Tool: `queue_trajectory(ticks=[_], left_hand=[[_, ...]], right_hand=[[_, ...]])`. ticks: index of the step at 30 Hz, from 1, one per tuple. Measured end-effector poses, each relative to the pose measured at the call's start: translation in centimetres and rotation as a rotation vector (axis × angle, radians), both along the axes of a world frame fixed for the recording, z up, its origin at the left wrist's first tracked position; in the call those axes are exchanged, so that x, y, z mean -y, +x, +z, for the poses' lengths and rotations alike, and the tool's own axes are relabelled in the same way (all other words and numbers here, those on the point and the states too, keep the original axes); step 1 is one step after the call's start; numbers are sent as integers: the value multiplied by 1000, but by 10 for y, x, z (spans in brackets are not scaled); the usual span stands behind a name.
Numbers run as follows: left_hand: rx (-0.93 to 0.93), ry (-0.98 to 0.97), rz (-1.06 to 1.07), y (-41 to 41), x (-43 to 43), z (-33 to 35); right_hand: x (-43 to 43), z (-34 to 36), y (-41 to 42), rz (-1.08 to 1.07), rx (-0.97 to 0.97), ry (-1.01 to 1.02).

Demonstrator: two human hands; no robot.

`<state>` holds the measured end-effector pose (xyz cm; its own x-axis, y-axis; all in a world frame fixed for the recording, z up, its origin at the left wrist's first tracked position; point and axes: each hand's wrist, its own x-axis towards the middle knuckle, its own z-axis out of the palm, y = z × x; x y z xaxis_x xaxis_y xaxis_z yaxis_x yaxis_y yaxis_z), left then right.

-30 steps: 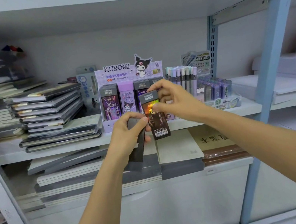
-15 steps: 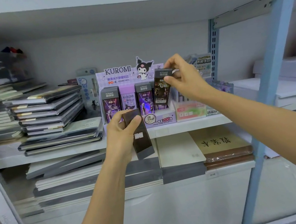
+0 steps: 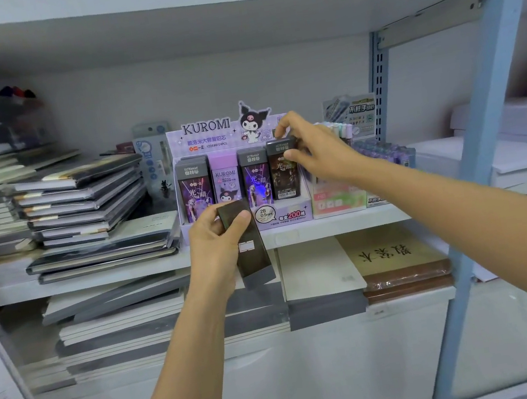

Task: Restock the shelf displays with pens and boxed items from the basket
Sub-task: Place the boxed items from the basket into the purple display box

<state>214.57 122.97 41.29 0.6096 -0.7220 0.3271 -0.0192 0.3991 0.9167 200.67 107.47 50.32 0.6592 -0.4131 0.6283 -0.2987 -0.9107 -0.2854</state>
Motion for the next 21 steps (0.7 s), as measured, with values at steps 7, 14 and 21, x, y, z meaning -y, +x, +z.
queue_trajectory(ticks=[7,14,21], left_hand=[[13,-34,-16,-3,5,-3],[32,-23,-5,-1,8,-6],[79,-18,-35,-4,12,-8]], right_hand=[[11,0,3,-147,31,-129],[7,13,4,-94,-40,-147],[13,22,-8,-143,-149,-113]])
